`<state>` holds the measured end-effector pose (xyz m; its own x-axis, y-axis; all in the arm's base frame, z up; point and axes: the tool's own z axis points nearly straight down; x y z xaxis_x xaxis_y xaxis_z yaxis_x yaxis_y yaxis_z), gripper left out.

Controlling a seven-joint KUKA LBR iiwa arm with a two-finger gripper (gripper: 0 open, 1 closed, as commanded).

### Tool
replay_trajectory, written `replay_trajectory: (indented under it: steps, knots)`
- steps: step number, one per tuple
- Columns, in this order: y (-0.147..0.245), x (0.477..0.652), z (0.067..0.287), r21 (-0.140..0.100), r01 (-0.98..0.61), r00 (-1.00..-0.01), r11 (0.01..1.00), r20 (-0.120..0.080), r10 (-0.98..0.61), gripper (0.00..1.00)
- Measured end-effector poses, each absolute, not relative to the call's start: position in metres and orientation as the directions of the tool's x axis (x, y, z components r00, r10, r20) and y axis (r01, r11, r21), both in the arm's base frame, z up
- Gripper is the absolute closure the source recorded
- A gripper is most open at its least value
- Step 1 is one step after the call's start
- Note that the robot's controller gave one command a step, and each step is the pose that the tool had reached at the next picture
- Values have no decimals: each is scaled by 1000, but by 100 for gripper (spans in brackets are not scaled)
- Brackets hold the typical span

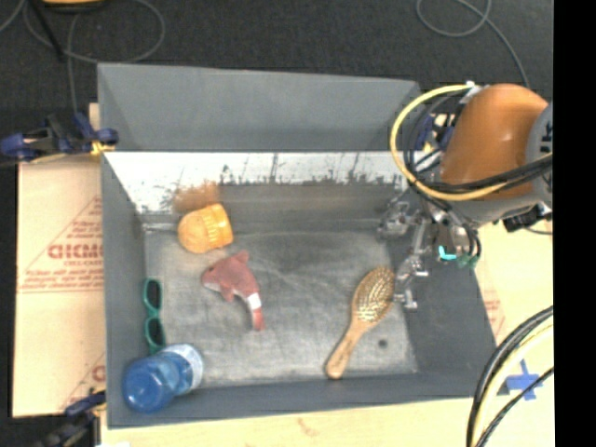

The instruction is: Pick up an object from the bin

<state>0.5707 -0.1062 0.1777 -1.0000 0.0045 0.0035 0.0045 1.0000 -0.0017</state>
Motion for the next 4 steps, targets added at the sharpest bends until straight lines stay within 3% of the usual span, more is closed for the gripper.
replay_trajectory:
  steps: [1, 2, 3, 4]
  knots:
    - [-106, 572, 182, -3, 2, -1000, 1000, -4, 2, 0]
    - [-109, 570, 160, -4, -83, -996, 997, -10, -83, 0]
    - [-113, 555, 118, -3, -351, -936, 936, -4, -351, 0]
    - [-105, 572, 76, -10, -482, -876, 876, -19, -482, 100]
